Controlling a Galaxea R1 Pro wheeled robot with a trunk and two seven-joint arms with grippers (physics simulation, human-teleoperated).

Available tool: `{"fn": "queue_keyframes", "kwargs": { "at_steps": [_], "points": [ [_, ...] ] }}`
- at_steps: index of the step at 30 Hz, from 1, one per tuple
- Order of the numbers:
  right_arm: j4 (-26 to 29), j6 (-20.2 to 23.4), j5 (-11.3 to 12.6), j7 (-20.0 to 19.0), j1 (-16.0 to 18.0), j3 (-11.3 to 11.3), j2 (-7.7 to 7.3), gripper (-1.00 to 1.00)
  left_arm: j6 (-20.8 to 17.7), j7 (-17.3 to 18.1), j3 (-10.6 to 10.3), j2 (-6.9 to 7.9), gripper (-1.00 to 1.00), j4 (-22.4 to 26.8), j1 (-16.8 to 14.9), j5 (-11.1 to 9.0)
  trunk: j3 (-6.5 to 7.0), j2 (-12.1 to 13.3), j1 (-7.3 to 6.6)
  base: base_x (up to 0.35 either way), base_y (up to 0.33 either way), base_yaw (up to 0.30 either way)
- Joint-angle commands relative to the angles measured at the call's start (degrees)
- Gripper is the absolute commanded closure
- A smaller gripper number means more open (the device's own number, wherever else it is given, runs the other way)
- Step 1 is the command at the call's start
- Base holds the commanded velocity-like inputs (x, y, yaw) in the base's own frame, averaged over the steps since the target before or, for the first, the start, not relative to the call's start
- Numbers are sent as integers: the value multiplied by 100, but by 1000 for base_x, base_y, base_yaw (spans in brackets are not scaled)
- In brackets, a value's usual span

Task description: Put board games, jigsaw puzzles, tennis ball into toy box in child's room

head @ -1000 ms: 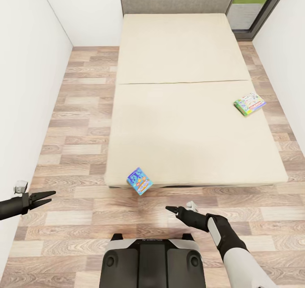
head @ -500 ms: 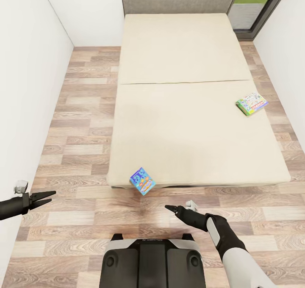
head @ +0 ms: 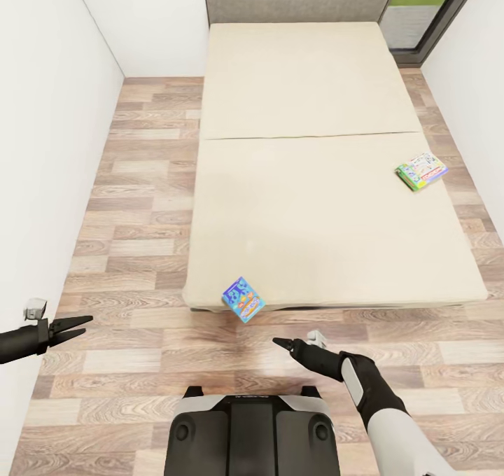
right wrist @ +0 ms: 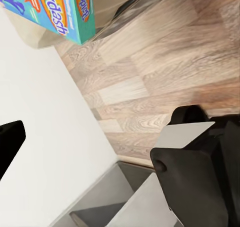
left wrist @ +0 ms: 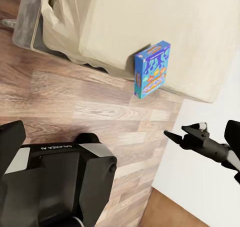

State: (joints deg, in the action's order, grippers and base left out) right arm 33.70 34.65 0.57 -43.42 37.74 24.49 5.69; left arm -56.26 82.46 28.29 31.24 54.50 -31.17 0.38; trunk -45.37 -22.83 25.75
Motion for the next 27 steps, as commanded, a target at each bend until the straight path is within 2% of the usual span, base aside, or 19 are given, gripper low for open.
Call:
{"fn": "queue_keyframes", "kwargs": {
  "at_steps": [1,14,27],
  "points": [
    [27,60,4,-15,4,40,3,-100,-60,24,2,0,-100,-1,-3,4,-6,-9,3,0,40,0],
    [160,97,42,-12,3,54,-4,-100,-56,24,2,2,-100,-1,-3,6,-6,-9,3,0,9,0],
    [129,45,124,-48,-5,65,-72,-100,-60,24,2,-4,-100,-1,-3,-2,-6,-9,3,0,0,0]
  ]
}}
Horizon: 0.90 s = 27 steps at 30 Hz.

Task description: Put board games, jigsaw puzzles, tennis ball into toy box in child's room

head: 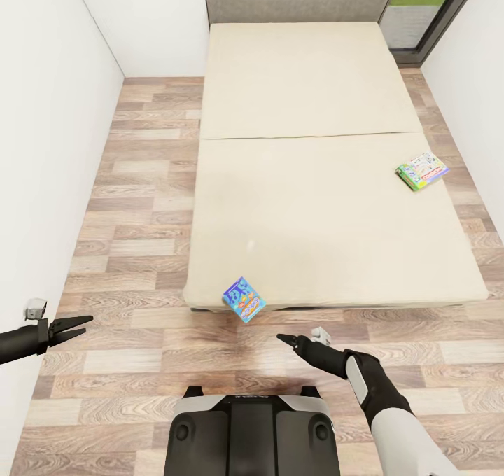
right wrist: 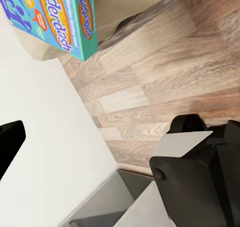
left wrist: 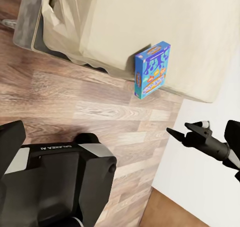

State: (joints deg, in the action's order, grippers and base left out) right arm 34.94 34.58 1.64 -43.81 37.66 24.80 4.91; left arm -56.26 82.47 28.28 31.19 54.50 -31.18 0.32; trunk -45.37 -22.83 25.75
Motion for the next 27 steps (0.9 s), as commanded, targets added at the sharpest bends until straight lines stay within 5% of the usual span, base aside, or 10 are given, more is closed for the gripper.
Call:
{"fn": "queue_keyframes", "kwargs": {
  "at_steps": [1,17,27],
  "points": [
    [3,51,19,-18,3,34,6,-100,-60,24,2,1,-100,-1,-2,4,-6,-9,3,0,0,0],
    [-5,42,44,-673,4,65,-5,-100,-60,24,2,1,-100,-1,-2,4,-6,-9,3,0,60,0],
    [-5,36,239,-872,-4,492,-22,-100,-60,24,2,1,-100,-1,-2,4,-6,-9,3,0,2,0]
  ]
}}
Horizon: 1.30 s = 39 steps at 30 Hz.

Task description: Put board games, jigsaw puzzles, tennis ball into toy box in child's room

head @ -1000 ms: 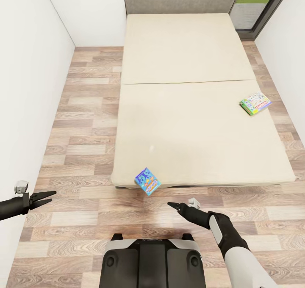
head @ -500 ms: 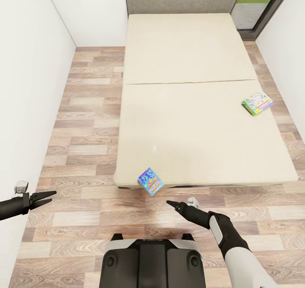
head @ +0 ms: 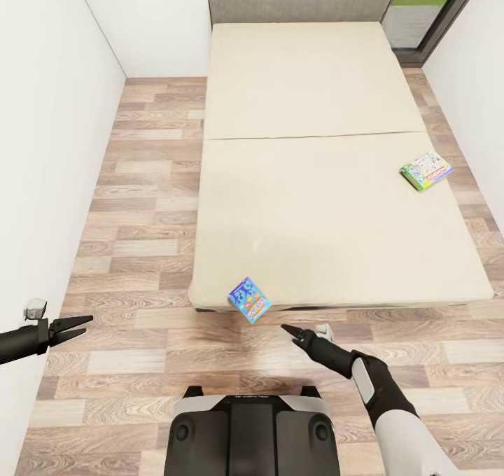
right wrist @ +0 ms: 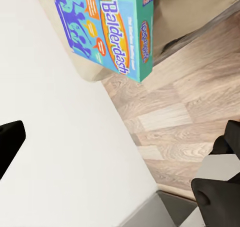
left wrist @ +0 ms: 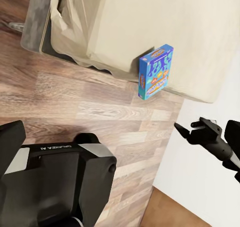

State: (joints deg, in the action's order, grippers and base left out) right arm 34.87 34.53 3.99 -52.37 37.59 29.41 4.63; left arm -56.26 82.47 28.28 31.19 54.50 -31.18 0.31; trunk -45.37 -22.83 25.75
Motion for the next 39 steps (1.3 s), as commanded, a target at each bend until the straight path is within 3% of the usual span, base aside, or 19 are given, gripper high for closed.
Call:
{"fn": "queue_keyframes", "kwargs": {
  "at_steps": [1,4,9,20,28,39],
  "points": [
    [0,42,21,-129,3,51,-1,-100,-60,24,2,1,-100,0,-2,4,-6,-9,3,17,0,0],
    [-4,36,68,-482,3,74,-32,-100,-61,24,2,1,-100,0,-2,4,-6,-9,3,49,0,0],
    [-6,29,82,-677,3,87,-60,-100,-61,24,2,1,-100,0,-2,4,-6,-9,3,27,0,0],
    [-13,19,84,-689,-9,127,-74,-100,-57,24,2,1,-100,0,-2,4,-6,-9,3,8,0,0],
    [-65,5,75,-576,-23,575,-138,-100,-57,24,-1,-2,-100,0,-2,-1,-6,-9,3,112,0,0],
    [-81,-14,26,-556,-29,626,-138,-100,-60,24,2,-1,-100,0,-2,4,-6,-9,3,11,0,0]
  ]
}}
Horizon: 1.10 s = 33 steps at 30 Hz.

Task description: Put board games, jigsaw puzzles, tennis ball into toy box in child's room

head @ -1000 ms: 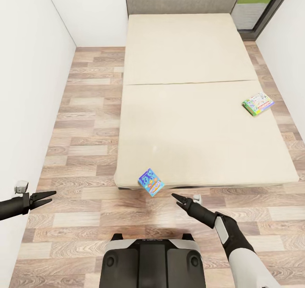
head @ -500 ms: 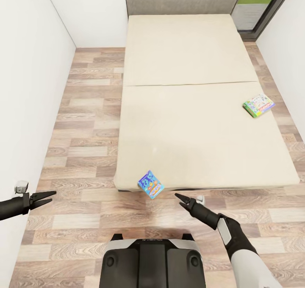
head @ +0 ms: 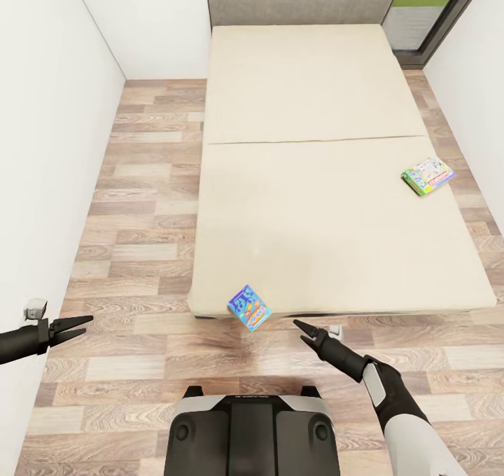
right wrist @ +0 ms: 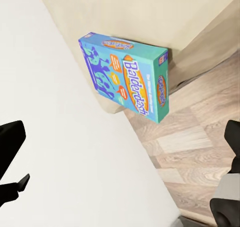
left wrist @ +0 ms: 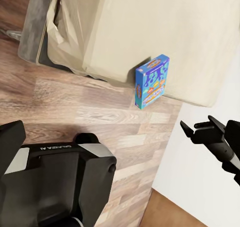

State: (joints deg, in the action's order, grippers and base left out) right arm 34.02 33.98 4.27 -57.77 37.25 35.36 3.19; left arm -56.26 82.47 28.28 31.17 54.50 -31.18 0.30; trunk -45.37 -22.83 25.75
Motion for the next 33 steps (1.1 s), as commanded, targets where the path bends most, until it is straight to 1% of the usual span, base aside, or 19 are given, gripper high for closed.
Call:
{"fn": "queue_keyframes", "kwargs": {
  "at_steps": [1,12,17,20,22,26,29,33],
  "points": [
    [3,40,-7,-17,3,29,6,-100,-60,24,2,2,-100,-1,-2,4,-6,-9,3,1,0,0],
    [2,38,-32,-23,1,-3,17,-100,-61,43,2,3,-100,-1,-2,1,-6,-9,3,0,0,0],
    [4,38,-32,-23,3,-10,26,-100,-62,48,2,1,-100,-1,-2,-3,-96,-209,113,0,0,0],
    [4,45,-35,-27,2,-13,59,-100,-65,49,2,0,-100,-1,-2,-3,-150,-330,179,0,0,0],
    [6,49,-37,-29,3,-22,77,-100,-67,50,2,0,-100,-1,-2,-4,-150,-330,179,0,0,0],
    [8,54,-39,-31,7,-102,106,-100,-67,55,2,2,-100,-1,-2,-4,-150,-330,179,0,0,0],
    [8,55,-29,-32,9,-251,116,-100,-69,58,2,3,-100,-1,-2,-4,-204,-450,245,0,0,0],
    [8,45,-7,-26,10,-321,119,-100,-69,59,2,3,-100,-1,-2,-4,-275,-610,333,0,0,0]
  ]
}}
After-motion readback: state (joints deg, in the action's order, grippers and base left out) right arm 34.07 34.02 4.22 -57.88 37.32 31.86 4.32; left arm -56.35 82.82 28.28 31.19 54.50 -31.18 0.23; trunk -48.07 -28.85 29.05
